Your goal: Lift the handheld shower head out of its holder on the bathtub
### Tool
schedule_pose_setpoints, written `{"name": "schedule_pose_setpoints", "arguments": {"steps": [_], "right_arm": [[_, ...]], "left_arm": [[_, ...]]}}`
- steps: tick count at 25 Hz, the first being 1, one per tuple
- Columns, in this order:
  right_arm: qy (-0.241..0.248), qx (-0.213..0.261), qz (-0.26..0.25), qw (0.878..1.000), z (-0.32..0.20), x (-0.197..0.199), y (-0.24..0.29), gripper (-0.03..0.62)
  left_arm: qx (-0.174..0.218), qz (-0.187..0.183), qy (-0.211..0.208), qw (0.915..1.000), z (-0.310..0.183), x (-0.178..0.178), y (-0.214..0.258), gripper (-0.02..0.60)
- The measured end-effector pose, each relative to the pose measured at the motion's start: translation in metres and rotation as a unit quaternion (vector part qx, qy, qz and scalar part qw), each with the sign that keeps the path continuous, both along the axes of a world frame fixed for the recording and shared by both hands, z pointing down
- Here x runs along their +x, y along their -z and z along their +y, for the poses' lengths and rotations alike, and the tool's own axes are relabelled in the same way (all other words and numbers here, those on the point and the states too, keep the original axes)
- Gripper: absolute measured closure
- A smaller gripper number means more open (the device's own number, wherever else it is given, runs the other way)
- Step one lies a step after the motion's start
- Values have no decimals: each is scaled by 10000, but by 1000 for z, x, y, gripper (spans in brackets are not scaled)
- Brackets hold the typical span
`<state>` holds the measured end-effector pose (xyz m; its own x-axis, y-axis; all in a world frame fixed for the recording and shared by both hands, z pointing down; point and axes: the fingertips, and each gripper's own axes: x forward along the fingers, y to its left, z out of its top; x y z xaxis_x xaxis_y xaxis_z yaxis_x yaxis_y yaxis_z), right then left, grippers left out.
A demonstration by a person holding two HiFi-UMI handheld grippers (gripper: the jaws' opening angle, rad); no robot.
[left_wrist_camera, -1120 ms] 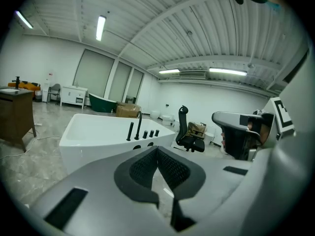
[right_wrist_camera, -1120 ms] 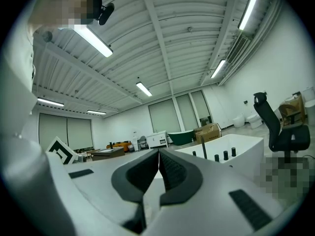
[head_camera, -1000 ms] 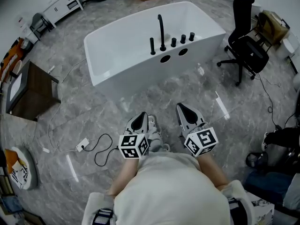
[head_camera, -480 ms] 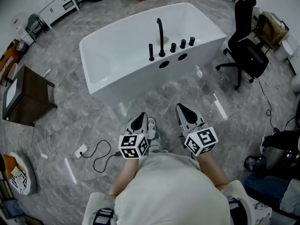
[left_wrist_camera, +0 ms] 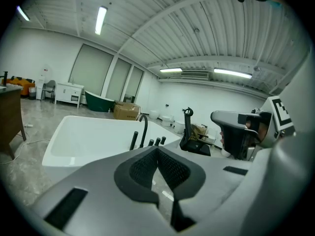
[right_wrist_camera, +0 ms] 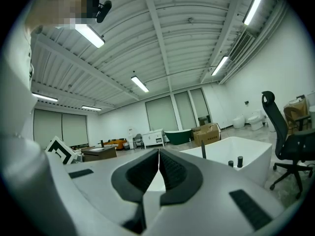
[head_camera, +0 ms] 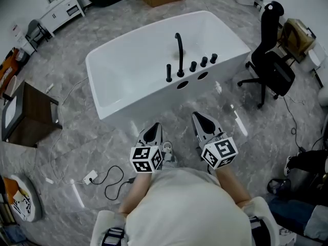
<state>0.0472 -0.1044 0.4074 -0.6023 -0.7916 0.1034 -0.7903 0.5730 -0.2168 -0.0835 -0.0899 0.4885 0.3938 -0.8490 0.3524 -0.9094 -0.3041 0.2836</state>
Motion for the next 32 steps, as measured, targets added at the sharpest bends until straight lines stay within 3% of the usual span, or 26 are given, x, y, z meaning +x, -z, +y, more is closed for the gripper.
{"name": "schedule_pose_setpoints", "arguments": {"steps": [18, 32], "right_arm": [[-131, -316, 467, 9983, -149, -50, -40, 572], [-217, -879, 748, 9931, -252, -77, -135, 571]], "left_arm": [[-402, 64, -151, 9991, -114, -42, -31, 560], [-795, 76, -229, 9965, -166, -66, -71, 561]]}}
